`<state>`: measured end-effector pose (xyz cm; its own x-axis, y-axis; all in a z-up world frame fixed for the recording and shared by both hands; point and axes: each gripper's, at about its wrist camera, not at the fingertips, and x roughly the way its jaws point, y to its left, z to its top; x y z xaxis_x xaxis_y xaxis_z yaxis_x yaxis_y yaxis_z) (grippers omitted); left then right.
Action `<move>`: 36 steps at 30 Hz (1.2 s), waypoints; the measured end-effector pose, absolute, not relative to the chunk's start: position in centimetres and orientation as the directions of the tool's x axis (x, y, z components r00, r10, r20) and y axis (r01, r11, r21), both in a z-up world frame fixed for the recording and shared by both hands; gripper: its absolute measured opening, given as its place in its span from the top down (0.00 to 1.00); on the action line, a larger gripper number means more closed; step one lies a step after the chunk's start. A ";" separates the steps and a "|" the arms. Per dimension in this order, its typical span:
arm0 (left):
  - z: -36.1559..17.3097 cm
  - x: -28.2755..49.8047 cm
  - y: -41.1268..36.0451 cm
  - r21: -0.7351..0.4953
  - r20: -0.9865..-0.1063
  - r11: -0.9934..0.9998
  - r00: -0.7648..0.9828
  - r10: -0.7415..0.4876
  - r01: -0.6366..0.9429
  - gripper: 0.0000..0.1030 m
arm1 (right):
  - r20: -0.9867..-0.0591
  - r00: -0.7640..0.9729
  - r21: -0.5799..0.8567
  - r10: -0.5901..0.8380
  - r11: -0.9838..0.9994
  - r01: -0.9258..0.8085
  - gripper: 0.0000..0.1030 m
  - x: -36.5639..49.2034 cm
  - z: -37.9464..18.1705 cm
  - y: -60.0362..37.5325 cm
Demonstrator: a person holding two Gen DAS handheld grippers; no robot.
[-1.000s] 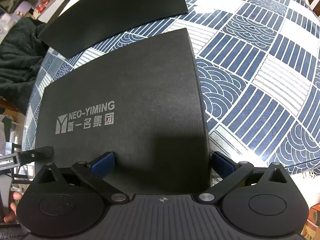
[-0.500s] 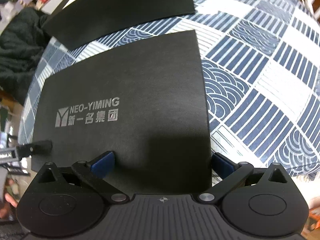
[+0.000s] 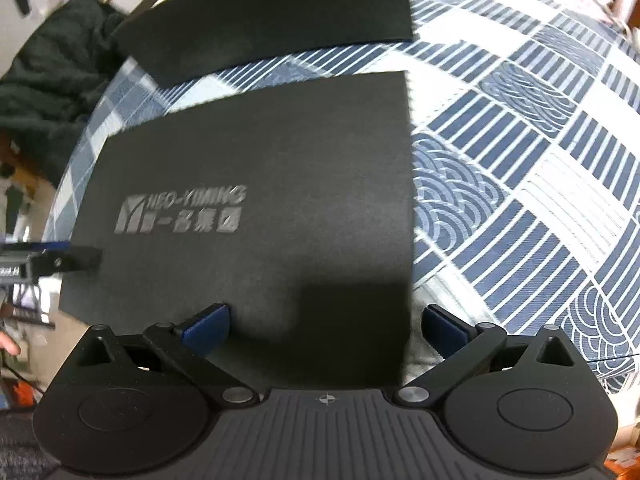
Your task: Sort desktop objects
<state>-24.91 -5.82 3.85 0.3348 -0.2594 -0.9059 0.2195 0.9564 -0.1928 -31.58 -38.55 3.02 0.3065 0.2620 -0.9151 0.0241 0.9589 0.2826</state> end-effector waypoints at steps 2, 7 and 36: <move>3.4 -24.3 -4.9 -0.212 -0.904 0.956 0.331 -0.271 0.204 0.00 | -0.906 0.324 0.300 0.271 0.953 0.042 0.00 -31.3 2.8 -39.3; 1.9 -23.8 -3.6 -0.364 -0.882 0.922 0.270 -0.387 0.133 0.00 | -0.896 0.323 0.323 0.304 0.946 0.006 0.00 -30.8 2.4 -38.9; 11.5 -24.8 -10.6 -0.249 -0.890 0.928 0.313 -0.333 0.277 0.00 | -0.875 0.424 0.237 0.232 0.971 -0.043 0.00 -33.2 11.1 -40.7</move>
